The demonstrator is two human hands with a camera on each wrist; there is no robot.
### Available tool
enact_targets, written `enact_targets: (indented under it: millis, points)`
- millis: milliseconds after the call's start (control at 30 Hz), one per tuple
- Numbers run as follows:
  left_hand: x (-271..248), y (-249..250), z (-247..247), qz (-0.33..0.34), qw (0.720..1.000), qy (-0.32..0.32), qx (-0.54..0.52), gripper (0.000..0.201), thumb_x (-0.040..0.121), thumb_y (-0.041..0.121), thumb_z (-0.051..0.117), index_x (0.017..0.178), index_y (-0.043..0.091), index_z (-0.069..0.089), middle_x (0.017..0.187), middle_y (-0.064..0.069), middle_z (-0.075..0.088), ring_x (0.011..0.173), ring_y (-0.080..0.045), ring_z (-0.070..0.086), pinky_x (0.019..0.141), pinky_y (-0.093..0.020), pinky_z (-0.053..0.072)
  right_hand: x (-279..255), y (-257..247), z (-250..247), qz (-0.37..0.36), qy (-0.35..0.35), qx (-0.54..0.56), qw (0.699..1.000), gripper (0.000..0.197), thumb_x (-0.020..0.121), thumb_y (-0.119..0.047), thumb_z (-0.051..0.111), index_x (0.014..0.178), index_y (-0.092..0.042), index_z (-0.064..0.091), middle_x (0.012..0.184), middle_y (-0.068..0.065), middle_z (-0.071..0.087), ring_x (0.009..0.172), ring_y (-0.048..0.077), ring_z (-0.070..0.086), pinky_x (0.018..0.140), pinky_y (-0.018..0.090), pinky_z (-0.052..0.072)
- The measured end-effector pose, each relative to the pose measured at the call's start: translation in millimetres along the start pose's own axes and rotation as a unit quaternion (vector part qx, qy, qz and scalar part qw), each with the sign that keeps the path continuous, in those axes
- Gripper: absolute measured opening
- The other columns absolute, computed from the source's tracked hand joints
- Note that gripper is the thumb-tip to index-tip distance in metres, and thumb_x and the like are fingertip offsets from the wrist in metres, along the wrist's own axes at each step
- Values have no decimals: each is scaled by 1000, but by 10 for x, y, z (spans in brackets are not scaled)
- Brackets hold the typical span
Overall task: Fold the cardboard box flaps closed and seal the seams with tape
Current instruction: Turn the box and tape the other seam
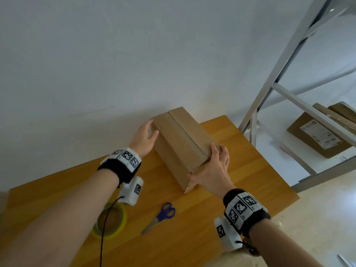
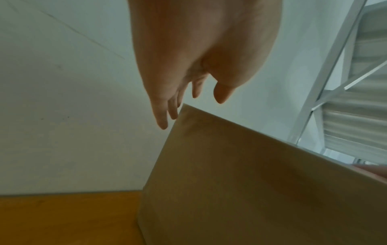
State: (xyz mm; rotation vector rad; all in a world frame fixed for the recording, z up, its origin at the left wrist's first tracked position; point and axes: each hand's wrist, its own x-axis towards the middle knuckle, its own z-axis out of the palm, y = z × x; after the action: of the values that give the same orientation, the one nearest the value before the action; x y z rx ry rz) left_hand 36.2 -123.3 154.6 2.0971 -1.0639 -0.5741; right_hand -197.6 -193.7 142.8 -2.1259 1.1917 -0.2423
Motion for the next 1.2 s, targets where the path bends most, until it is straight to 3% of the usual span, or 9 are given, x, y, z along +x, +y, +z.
enact_targets:
  millis: [200, 333, 467, 633, 833, 900, 1000, 1067, 1200]
  points:
    - [354, 34, 10, -52, 999, -6, 13, 65, 94, 41, 45, 146, 14, 17, 149, -13, 30, 129, -32, 40, 104, -50, 39, 31, 137, -118, -22, -41, -4, 999, 129, 60, -53, 81, 150, -25, -7, 151, -11, -26, 143, 22, -22, 119, 49, 6]
    - [381, 62, 27, -58, 998, 13, 6, 58, 93, 34, 50, 140, 5, 31, 140, -14, 42, 125, -30, 44, 104, -40, 38, 4, 228, -107, -5, -35, 75, 997, 136, 64, -52, 80, 146, -25, -25, 148, -10, -40, 142, 15, -22, 115, 37, 4]
    - [304, 24, 12, -67, 998, 12, -12, 58, 92, 36, 52, 138, 5, 35, 136, -14, 46, 121, -31, 48, 98, -45, 44, -107, 358, -69, 64, 7, 189, 980, 118, 70, -52, 75, 150, -26, -8, 160, -2, -2, 146, 15, 8, 117, 39, 20]
    - [154, 65, 3, -74, 997, 12, -12, 52, 92, 35, 53, 132, 5, 42, 130, -14, 52, 114, -30, 52, 95, -46, 46, -206, 420, 52, 54, 7, 197, 979, 79, 82, -46, 66, 146, -19, 29, 145, -2, 42, 132, 11, 40, 103, 26, 37]
    - [-39, 87, -132, -134, 986, 70, -69, 51, 89, 47, 51, 118, 6, 45, 114, -10, 53, 98, -25, 53, 87, -44, 48, -148, 357, 103, 50, -6, 283, 958, 72, 83, -43, 67, 144, -22, 35, 134, -9, 54, 121, 9, 52, 102, 33, 45]
    - [-126, 86, -222, -138, 983, 85, -87, 52, 88, 50, 50, 117, 6, 47, 115, -10, 54, 102, -25, 53, 91, -46, 47, -156, 301, 94, 44, -6, 305, 951, 66, 84, -44, 65, 141, -21, 40, 129, -10, 57, 118, 7, 54, 99, 27, 47]
    - [-268, 78, -365, -149, 973, 87, -153, 53, 90, 52, 46, 122, 9, 47, 118, -10, 55, 100, -25, 55, 84, -43, 49, -160, 209, 35, 52, -10, 362, 931, 49, 91, -40, 58, 134, -19, 49, 119, -9, 62, 107, 2, 58, 77, 11, 49]
    - [-395, 62, -461, -156, 968, 71, -183, 55, 89, 55, 46, 126, 15, 46, 120, -6, 55, 100, -22, 56, 82, -41, 50, -145, 149, 3, 58, -13, 391, 919, 48, 90, -42, 57, 132, -19, 51, 116, -6, 63, 102, 3, 59, 72, 13, 48]
    - [-609, -67, -681, -180, 968, -4, -172, 95, 61, 79, 58, 140, 35, 31, 146, -1, 36, 123, -32, 46, 98, -53, 42, -47, 31, -13, 67, -17, 407, 911, 62, 83, -49, 64, 134, -18, 49, 120, -2, 62, 110, 14, 58, 96, 34, 49]
